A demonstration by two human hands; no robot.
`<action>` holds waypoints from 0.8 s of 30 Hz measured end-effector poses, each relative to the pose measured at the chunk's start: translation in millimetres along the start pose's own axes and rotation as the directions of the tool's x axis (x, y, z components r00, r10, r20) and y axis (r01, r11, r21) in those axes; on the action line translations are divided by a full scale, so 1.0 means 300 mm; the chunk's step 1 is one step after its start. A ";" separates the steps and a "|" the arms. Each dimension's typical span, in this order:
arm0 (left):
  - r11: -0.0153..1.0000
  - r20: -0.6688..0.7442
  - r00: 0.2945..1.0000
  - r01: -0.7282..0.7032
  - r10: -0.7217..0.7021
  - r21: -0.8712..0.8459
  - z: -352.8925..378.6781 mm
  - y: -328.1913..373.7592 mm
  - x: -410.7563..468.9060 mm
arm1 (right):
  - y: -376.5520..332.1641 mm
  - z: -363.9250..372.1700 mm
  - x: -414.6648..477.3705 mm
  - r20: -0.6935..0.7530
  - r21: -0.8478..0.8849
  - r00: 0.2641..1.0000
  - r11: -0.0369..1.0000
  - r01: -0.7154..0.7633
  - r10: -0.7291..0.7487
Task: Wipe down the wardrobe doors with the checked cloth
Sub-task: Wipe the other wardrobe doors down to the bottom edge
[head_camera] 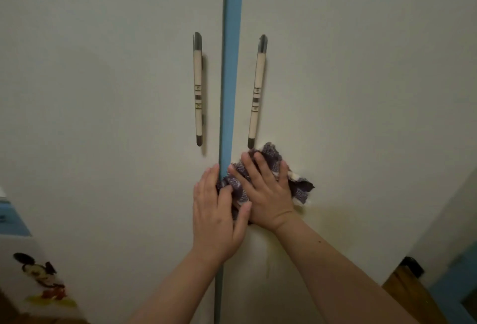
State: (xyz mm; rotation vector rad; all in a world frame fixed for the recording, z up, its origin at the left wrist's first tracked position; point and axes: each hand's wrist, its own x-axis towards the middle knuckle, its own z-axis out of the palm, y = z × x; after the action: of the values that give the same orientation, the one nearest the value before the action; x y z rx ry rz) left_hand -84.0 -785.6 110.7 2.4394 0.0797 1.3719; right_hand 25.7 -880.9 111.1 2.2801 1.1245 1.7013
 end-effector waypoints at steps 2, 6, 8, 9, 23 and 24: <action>0.998 -0.050 0.998 0.038 -0.041 -0.053 0.002 -0.014 -0.012 | -0.028 0.007 -0.002 -0.022 0.019 0.998 0.998 0.054 -0.054; 0.993 -0.100 0.995 0.000 -0.011 -0.116 0.032 -0.025 -0.049 | -0.081 0.007 -0.021 -0.012 0.058 0.972 0.970 0.234 -0.234; 0.993 -0.132 0.991 -0.048 0.033 -0.110 0.062 -0.025 -0.066 | -0.094 0.003 -0.033 -0.009 0.102 0.973 0.968 0.230 -0.230; 0.993 -0.153 0.987 -0.059 0.043 -0.106 0.074 -0.023 -0.074 | -0.097 -0.003 -0.035 -0.010 0.133 0.976 0.967 0.218 -0.219; 0.999 -0.339 0.940 -0.027 0.031 0.018 0.272 -0.078 -0.200 | -0.127 0.095 -0.161 -0.031 0.104 0.993 0.988 0.117 -0.114; 1.000 -0.349 0.937 -0.018 0.022 0.015 0.284 -0.081 -0.213 | -0.127 0.102 -0.167 -0.039 0.096 0.995 0.991 0.093 -0.090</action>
State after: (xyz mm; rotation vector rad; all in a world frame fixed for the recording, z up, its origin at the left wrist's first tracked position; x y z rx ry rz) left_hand -43.7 -799.0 10.0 2.1816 0.1487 1.8051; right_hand 27.4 -872.2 41.7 2.2240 1.3258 1.6937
